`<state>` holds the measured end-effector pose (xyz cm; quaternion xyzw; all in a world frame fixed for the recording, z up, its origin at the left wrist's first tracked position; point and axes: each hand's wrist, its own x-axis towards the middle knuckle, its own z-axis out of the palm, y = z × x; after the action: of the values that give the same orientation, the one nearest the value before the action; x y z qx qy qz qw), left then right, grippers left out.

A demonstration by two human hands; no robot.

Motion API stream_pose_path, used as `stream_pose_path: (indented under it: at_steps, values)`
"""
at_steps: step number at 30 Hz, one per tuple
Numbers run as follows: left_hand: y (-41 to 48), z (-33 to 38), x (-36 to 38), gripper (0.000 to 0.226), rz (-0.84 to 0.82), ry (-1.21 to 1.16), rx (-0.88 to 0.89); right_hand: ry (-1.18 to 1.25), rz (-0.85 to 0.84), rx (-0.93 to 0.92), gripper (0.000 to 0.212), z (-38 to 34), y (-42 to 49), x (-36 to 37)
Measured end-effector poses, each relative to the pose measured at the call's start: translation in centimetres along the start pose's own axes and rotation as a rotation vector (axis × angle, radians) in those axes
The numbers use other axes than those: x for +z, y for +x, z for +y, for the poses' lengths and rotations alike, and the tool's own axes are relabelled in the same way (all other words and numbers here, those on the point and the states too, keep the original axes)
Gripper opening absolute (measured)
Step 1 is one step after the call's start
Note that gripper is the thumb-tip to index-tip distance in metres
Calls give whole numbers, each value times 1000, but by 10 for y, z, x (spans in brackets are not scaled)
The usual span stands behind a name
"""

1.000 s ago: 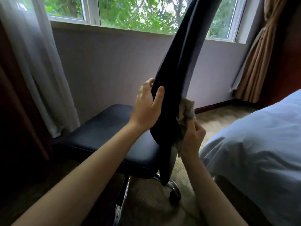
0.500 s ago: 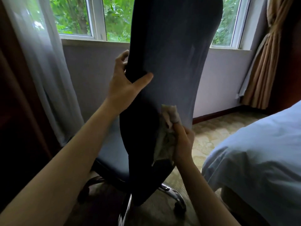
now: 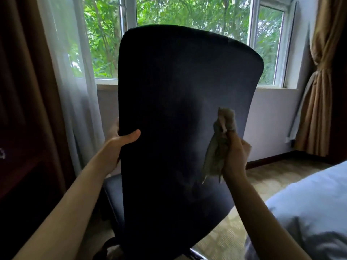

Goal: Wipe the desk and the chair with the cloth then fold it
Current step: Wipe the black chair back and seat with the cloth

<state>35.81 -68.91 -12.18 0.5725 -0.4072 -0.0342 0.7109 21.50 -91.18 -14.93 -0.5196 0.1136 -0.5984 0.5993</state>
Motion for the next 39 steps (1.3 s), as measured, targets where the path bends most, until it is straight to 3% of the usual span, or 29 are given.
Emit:
stream_pose_path:
  at_steps: [8, 12, 17, 20, 22, 25, 29, 34, 36, 39]
  values:
    - [-2, 11, -32, 92, 47, -1, -32, -71, 17, -181, 34, -59, 43, 34]
    - [-6, 23, -45, 60, 76, 19, -29, -99, 31, -278, 20, -79, 49, 48]
    - [13, 89, -34, 13, 231, 3, 166, -111, 13, -516, 3, -112, 58, 83]
    - [33, 137, -26, 25, 369, 151, 286, -219, 36, -613, 28, -135, 59, 109]
    - [46, 166, -20, 30, 401, 268, 374, -282, 33, -689, 33, -144, 61, 123]
    - [65, 190, -8, 44, 371, 519, 348, -469, -41, -727, 33, -149, 60, 145]
    - [71, 184, -1, 54, 556, 911, 301, -656, -50, -926, 37, -141, 41, 172]
    - [75, 171, -2, 53, 684, 1010, 416, -637, -133, -1130, 44, -128, 23, 185]
    - [76, 169, -2, 53, 710, 1014, 436, -688, -161, -1259, 43, -120, 33, 177]
    - [77, 168, -2, 53, 706, 982, 419, -727, -125, -1311, 44, -104, 68, 154]
